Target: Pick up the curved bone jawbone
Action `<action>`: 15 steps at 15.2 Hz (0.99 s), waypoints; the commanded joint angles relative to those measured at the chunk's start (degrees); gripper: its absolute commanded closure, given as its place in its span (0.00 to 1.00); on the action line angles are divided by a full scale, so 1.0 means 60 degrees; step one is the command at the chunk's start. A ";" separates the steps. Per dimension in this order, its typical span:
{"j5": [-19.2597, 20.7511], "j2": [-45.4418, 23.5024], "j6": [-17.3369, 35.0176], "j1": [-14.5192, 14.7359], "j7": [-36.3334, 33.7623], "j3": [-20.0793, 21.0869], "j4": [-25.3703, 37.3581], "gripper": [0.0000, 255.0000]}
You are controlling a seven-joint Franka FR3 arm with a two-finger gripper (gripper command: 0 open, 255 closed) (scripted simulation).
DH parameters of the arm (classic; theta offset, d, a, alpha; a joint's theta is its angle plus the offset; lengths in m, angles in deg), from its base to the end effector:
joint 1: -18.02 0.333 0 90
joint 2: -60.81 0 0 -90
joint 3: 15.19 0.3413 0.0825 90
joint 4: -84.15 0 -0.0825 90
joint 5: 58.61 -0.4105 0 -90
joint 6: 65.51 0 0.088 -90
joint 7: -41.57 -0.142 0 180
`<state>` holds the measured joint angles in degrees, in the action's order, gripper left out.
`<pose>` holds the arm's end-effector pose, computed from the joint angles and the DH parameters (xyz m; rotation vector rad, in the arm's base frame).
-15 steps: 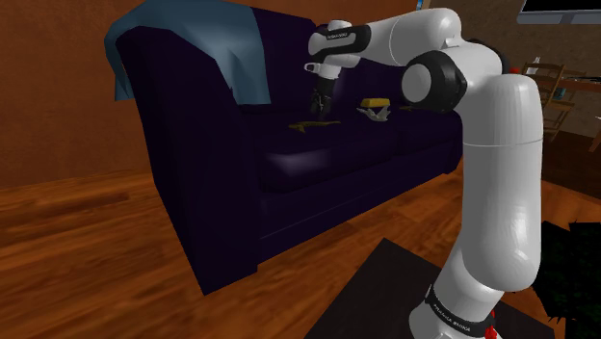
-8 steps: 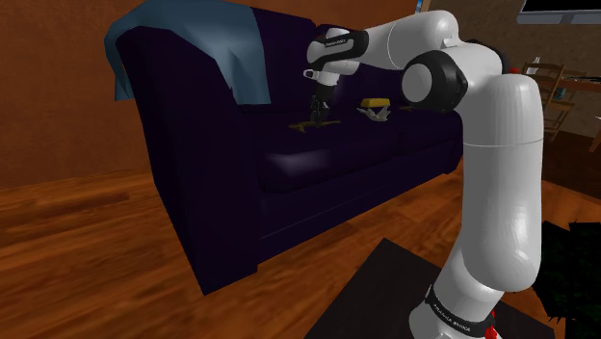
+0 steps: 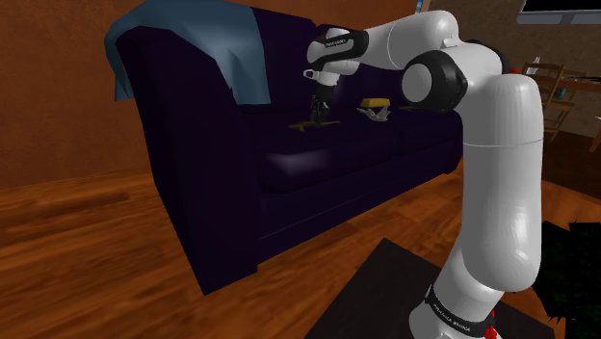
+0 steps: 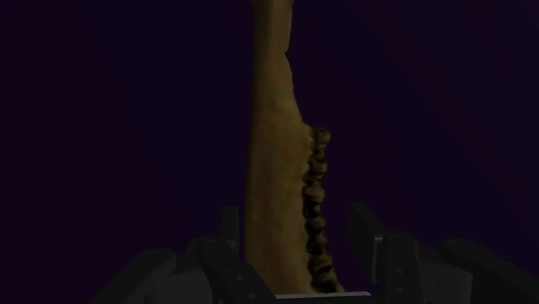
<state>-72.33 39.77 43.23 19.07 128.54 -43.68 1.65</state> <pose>0.6652 -0.2615 0.4982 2.6689 1.4877 0.1912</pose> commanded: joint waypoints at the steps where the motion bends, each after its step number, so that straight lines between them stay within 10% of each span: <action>1: -0.0003 -0.0023 -0.0133 -0.0019 -0.0010 0.0000 0.0149 1.00; 15: -0.0121 -0.0386 -0.2124 -0.0401 -0.0148 -0.0026 0.2500 1.00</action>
<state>-72.91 37.84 31.62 16.92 127.76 -43.86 15.17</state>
